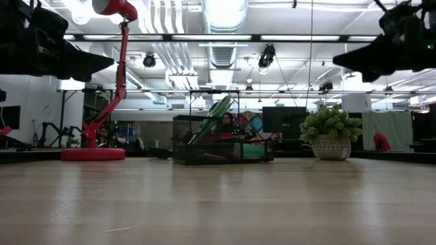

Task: Pick and place office supplies into organizer
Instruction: Return to Home Position

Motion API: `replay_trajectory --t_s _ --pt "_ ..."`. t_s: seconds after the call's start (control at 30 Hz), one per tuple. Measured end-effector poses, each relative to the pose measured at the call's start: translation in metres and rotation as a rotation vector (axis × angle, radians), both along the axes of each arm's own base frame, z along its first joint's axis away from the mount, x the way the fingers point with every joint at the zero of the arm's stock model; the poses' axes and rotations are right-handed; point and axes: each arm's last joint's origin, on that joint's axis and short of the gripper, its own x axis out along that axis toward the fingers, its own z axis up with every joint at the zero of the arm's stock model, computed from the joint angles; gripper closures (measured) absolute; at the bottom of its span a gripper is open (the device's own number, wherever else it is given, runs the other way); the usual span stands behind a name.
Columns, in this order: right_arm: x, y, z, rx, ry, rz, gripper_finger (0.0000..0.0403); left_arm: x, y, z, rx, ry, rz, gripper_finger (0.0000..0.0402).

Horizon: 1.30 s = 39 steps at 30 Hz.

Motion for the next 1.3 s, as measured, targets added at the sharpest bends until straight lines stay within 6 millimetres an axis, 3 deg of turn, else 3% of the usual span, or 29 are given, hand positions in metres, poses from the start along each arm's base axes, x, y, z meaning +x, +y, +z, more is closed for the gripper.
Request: replay_trajectory --t_s 0.17,1.17,1.3 --pt "-0.0115 0.0001 -0.0054 0.046 -0.004 0.009 0.0395 0.0 0.0 0.0 -0.011 -0.003 0.0 0.0401" --pt "-0.0096 0.0015 -0.0083 0.021 0.027 0.042 0.0394 0.0032 -0.0032 -0.0056 -0.104 0.046 -0.119 0.0402" --pt "-0.0096 0.0015 -0.0082 0.127 0.001 0.044 0.0394 0.0034 -0.0033 -0.0051 -0.103 0.041 -0.121 0.0402"
